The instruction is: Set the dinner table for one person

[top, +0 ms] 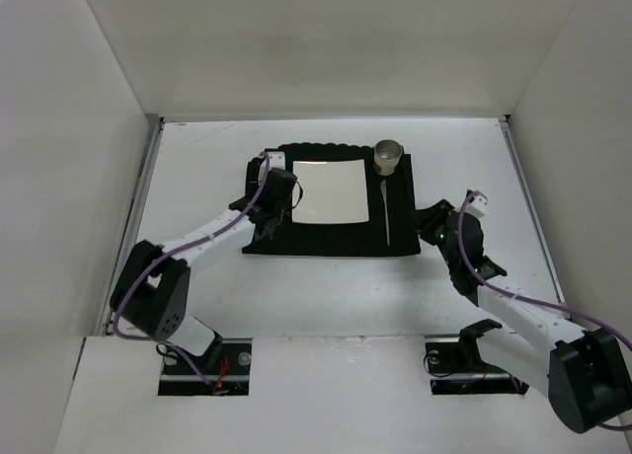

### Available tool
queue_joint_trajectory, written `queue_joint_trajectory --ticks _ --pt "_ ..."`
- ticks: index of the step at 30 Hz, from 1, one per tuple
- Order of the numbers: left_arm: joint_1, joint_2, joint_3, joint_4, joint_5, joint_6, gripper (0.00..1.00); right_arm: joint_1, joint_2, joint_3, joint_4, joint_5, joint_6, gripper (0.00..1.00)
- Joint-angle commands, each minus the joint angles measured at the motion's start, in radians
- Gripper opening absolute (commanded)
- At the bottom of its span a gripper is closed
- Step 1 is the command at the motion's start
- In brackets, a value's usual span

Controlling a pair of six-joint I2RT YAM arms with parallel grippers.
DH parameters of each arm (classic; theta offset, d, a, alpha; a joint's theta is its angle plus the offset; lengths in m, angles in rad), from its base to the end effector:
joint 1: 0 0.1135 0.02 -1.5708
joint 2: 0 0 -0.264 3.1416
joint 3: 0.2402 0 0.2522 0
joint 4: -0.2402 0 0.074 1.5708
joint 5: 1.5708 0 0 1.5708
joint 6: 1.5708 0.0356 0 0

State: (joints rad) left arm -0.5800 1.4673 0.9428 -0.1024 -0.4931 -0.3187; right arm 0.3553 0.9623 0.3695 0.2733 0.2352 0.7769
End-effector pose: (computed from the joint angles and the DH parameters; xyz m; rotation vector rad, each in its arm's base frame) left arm 0.2770 -0.1613 0.2435 0.0061 2.1139 0.0104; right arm 0.1987 0.0649 0.2089 0.5597 1.8355 0.5502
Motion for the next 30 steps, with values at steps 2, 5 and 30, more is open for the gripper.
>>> queue_joint_trajectory --ticks 2,5,30 --pt "0.044 0.117 0.063 0.032 0.065 0.07 0.04 0.014 -0.01 0.025 0.063 0.013 -0.022 0.43" --pt "0.042 0.16 0.073 0.046 0.053 0.073 0.04 0.014 0.003 0.031 0.063 0.003 -0.022 0.43" --pt "0.061 0.298 0.091 0.082 0.065 0.055 0.15 0.035 0.015 0.039 0.069 -0.001 -0.025 0.45"
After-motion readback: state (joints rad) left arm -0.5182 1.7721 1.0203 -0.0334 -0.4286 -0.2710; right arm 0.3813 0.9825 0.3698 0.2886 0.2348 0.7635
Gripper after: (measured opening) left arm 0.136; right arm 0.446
